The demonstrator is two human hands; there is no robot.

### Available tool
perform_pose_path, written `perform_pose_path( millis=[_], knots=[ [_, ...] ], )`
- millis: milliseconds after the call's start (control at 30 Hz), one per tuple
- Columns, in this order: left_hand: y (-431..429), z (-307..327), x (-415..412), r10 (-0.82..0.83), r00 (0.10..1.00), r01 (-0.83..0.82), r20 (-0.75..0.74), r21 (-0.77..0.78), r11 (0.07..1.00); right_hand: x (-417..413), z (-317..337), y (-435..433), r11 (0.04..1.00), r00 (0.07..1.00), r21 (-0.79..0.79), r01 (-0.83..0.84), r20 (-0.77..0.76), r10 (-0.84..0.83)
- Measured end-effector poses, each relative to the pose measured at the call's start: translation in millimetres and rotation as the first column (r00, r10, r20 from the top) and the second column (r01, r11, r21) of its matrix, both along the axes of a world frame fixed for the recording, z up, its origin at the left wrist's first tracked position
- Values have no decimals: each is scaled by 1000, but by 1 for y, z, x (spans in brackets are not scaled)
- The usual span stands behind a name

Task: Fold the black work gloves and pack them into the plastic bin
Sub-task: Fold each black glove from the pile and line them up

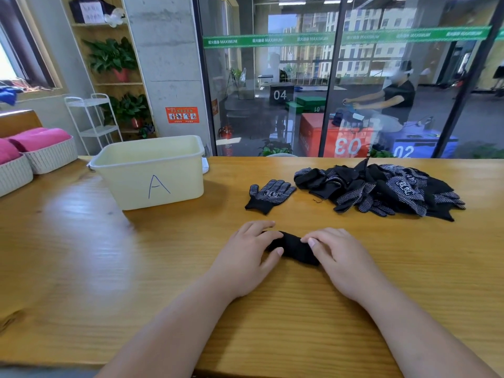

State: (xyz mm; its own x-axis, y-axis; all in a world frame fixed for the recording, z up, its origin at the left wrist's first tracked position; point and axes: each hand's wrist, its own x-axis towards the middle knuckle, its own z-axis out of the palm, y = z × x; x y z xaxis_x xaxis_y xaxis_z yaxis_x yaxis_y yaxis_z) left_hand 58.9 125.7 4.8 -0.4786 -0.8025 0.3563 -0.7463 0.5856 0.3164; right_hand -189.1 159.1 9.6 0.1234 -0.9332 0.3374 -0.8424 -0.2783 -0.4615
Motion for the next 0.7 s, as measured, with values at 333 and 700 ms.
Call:
perform_pose_path(
  millis=[333,700],
  knots=[
    [-7,-2,5,173,970,-174,-172,10,985,7,-2,-1,999,995,23,-30,94,28],
    [-2,4,3,47,991,-51,-122,-33,998,16,-1,1,998,998,30,-61,33,60]
  ],
)
